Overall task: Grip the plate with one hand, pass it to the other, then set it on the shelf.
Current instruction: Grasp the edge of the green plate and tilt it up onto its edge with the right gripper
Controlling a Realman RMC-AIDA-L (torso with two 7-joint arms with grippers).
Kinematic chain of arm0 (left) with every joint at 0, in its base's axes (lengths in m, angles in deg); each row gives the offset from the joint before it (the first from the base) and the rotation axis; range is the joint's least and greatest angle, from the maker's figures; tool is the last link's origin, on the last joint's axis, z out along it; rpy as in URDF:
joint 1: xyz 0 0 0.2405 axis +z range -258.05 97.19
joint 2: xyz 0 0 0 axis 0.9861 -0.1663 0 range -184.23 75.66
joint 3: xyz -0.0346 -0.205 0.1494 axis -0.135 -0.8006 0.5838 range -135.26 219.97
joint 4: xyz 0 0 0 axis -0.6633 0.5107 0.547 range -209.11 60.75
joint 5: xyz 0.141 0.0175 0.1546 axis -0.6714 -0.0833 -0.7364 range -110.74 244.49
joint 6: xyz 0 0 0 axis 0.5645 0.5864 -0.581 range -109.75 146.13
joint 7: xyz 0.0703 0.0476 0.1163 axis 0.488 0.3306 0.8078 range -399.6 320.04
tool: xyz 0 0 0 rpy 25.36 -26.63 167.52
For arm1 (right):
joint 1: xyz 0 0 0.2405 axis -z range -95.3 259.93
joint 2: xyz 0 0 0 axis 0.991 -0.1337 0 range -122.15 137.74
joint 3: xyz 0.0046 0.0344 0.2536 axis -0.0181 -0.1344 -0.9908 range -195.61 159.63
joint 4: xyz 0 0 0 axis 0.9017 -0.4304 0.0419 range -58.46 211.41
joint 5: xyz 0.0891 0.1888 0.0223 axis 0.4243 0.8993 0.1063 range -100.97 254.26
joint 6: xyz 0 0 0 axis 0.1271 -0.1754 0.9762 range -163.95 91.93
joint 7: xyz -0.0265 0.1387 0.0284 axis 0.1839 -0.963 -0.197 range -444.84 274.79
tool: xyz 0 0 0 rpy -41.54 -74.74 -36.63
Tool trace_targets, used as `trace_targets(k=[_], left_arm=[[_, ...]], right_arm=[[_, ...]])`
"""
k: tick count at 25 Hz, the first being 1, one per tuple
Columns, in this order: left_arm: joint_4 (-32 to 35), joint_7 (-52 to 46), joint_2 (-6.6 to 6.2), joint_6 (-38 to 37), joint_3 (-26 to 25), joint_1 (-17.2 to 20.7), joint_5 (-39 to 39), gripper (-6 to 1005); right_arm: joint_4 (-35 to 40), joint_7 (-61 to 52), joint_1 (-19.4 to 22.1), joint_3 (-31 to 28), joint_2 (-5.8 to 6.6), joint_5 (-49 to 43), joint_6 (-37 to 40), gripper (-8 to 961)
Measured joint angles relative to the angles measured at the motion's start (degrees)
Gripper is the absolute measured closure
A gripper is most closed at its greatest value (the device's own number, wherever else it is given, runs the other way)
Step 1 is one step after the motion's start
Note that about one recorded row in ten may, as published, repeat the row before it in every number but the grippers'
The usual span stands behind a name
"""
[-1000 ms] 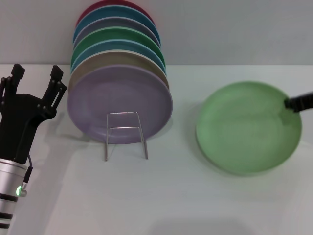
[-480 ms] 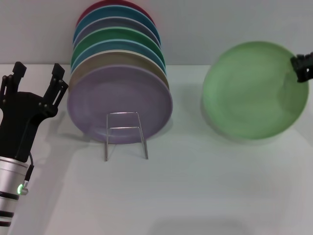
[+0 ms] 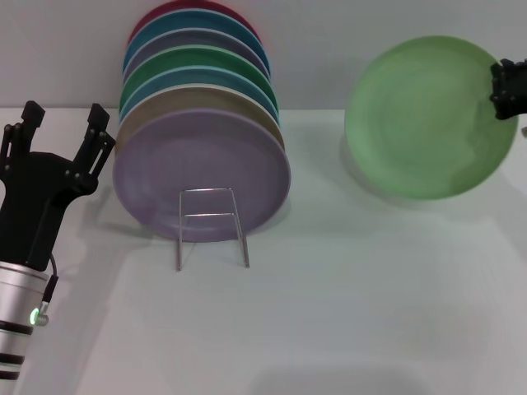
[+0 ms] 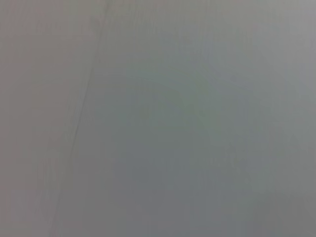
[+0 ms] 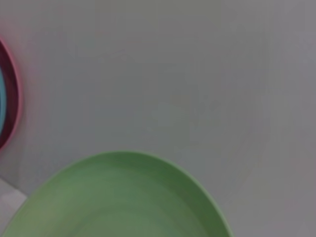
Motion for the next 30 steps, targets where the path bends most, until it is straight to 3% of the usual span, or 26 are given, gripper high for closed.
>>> trace_targets(k=[9,10,12,18,30], left_arm=[[0.12,0.0,-0.09,-1.02,0.0,0.21,0.02,193],[0.15,0.0,-0.09,-1.02,0.05,0.25,0.07,194],[0.21,0.0,-0.08,-1.03,0.16,0.4,0.17,194],[0.33,0.0,-0.05,-1.15,0.35,1.27,0.17,195],[0.4,0.0,-0.04,-2.27,1.09,3.2,-0.06,198]], right_arm=[[7.93,0.23,4.88,10.2,-0.08,0.05,25.74,931],[11.0,-0.77,5.27,11.87,-0.11,0.69,32.79,931],[12.45,-1.43,5.33,12.62,-0.11,1.03,35.78,932],[23.7,-10.32,4.06,17.36,0.15,1.12,54.29,932],[43.36,-28.6,0.47,23.96,0.29,0.88,81.45,932]])
